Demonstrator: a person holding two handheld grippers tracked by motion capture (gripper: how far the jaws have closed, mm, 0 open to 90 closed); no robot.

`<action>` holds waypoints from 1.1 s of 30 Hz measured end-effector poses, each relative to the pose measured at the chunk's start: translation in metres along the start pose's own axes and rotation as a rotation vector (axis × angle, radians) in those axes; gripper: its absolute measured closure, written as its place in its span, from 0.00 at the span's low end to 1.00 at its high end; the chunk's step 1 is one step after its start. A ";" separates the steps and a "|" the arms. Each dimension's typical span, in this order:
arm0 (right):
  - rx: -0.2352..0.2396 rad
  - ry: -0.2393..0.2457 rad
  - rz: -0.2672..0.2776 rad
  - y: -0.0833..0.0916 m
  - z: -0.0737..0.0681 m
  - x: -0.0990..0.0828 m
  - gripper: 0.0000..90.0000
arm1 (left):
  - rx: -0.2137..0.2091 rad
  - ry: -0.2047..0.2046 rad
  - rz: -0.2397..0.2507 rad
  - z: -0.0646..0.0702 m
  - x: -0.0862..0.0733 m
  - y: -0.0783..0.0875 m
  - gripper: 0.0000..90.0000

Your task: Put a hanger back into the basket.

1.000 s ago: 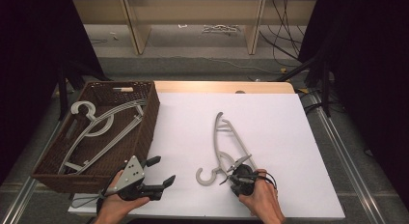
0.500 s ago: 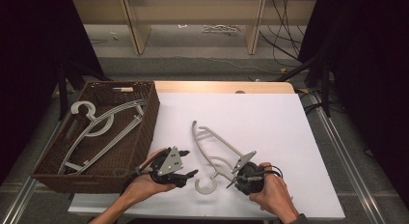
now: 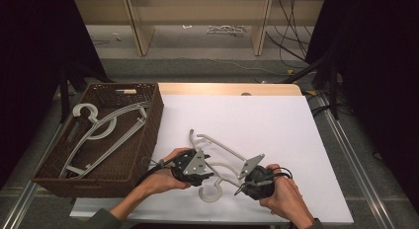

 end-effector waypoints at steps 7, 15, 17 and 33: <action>0.010 0.022 0.010 0.003 -0.001 0.002 0.91 | -0.049 -0.072 -0.051 0.001 0.001 -0.013 0.52; 0.026 0.039 0.005 0.004 -0.001 0.001 0.92 | -0.076 -0.177 -0.070 0.002 0.009 -0.012 0.71; 0.012 0.052 0.019 0.005 0.002 0.000 0.92 | -0.075 -0.220 -0.076 0.002 0.011 -0.008 0.74; -0.019 0.083 0.114 0.021 0.010 -0.002 0.88 | -0.069 -0.360 -0.058 0.006 0.029 0.019 0.86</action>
Point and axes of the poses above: each handheld gripper's, and its own axes: y roughly backward along the jaws, x roughly out of its top, z roughly to its right, the point moved 1 cm from there along -y, roughly forward along the jaws, and after that the axes turned 5 degrees about -x, right-handed, at the moved point
